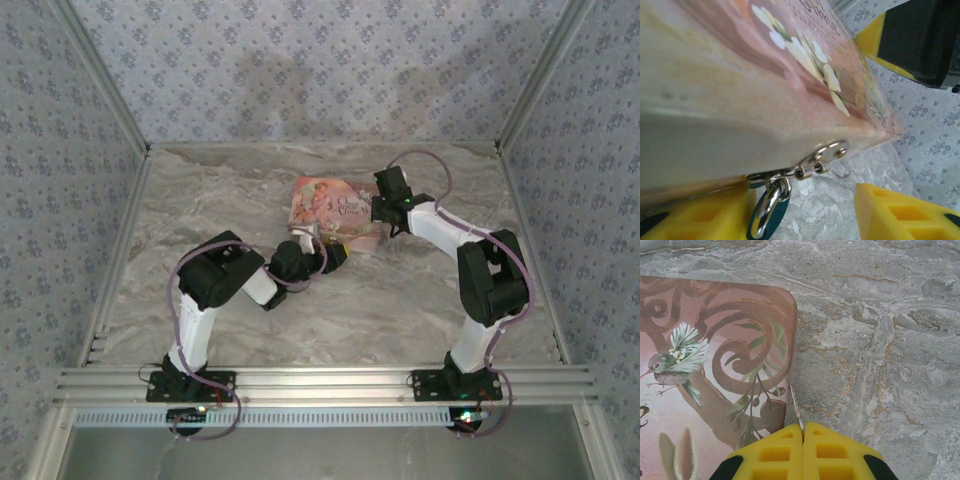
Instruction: Unlock a padlock with a key
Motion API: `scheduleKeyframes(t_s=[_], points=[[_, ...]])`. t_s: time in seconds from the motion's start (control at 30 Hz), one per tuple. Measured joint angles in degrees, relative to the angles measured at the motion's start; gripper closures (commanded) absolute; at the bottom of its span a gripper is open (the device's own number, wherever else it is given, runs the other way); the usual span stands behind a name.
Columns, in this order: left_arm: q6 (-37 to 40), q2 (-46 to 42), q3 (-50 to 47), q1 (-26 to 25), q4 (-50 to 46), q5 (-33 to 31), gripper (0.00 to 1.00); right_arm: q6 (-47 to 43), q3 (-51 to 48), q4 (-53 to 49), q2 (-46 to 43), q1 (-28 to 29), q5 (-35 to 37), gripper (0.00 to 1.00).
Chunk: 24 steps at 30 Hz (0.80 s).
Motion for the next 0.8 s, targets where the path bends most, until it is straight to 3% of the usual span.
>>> scheduleKeyframes(t_s=[0.2,0.4,0.53,0.8], points=[[-0.2,0.0,-0.9,0.1,1.1,0.1,0.64,0.0,-0.8,0.5,-0.4,-0.1,-0.2,1.0],[-0.1,0.0,-1.2,0.6,1.4,0.6,0.69,0.0,-1.3,1.1,-0.6,-0.1,-0.2,1.0],[0.0,0.0,-1.2,1.1,1.4,0.7,0.56,0.0,-1.5,1.2,-0.8,-0.1,-0.3,1.0],[-0.4,0.0,-0.5,1.0,0.9,1.0,0.43,0.0,-1.5,1.3,-0.8,0.0,-0.3,1.0]])
